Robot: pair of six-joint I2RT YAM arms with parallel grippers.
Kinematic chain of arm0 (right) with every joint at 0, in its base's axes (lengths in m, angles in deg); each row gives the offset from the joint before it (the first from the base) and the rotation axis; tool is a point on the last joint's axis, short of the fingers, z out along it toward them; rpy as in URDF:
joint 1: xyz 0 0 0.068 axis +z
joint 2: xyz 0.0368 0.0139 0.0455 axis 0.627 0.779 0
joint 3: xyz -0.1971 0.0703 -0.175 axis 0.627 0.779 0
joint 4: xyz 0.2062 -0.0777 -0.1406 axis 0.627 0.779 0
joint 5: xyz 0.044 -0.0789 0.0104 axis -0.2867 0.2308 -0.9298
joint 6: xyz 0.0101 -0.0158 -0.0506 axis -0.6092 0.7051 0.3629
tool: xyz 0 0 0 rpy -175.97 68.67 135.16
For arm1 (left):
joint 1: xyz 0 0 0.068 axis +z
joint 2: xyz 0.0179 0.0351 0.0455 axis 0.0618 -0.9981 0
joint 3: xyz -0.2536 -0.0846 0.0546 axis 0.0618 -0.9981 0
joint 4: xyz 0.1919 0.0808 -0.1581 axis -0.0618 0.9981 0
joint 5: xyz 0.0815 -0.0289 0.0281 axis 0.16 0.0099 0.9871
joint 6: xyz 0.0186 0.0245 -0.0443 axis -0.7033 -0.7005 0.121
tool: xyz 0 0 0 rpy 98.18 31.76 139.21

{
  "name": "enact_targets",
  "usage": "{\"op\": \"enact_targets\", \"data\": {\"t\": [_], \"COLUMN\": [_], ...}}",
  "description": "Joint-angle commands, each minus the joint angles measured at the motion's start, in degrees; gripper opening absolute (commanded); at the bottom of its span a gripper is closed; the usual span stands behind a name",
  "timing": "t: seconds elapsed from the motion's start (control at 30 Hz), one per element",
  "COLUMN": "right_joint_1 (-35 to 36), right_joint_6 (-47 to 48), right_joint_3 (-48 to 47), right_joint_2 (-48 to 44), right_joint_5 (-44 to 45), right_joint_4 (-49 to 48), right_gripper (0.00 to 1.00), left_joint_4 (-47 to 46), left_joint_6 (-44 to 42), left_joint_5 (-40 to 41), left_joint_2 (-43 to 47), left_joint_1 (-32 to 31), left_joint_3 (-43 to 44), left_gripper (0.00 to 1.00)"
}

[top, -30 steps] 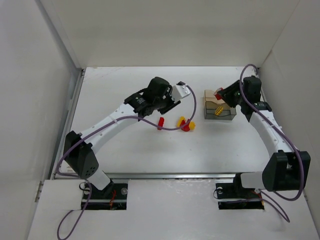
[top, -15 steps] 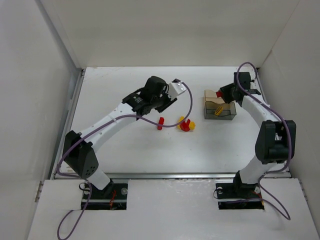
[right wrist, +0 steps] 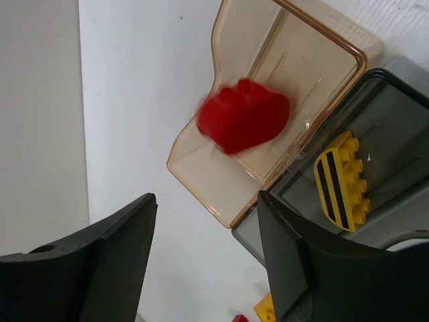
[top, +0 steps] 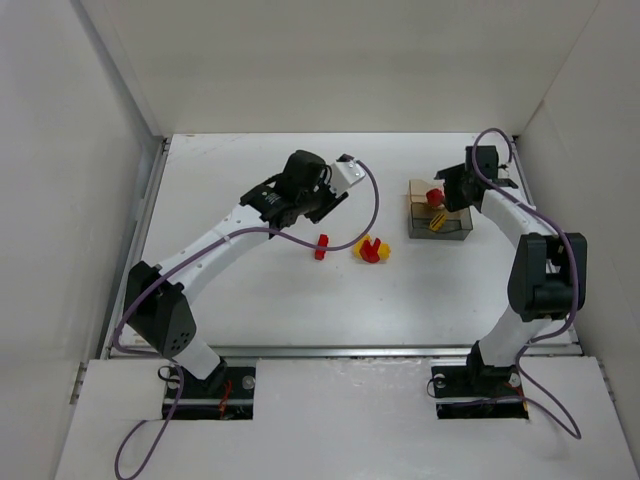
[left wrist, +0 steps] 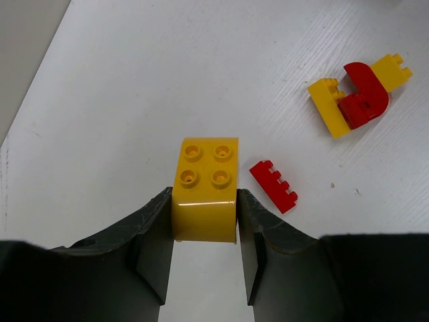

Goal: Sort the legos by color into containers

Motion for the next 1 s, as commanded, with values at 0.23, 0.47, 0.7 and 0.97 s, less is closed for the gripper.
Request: {"op": "enact_targets", "data": {"t": [0.23, 0.47, 0.7, 0.97], "right_joint_1": [-0.75, 6.53, 12.58, 17.70], "right_joint_6": [10.18, 59.98, 86.47, 92.03], "right_joint_3": [-4.93, -10.39, 1.11, 2.45], "right_joint_2": [-0.85, -6.91, -17.89, -23.00], "right_joint_5": [-6.64, -31.87, -55.98, -59.12], "right_joint_4": [-8.05, -10.87, -10.35, -9.82], "right_gripper": [0.71, 0.70, 1.00, 1.00], "left_joint_4": [-1.73, 0.55, 4.78, 5.92], "left_joint_6": [1.47, -0.97, -13.20, -15.83], "left_joint_5": [-0.69, -6.48, -30.12, -61.84], "left_joint_2": [2.83, 2.83, 2.06, -0.77], "left_joint_1": [0.29, 0.29, 4.67, 12.41], "left_joint_3": [-0.47, 0.94, 3.84, 9.64], "left_gripper": [0.00, 0.00, 0.00, 0.05]}}
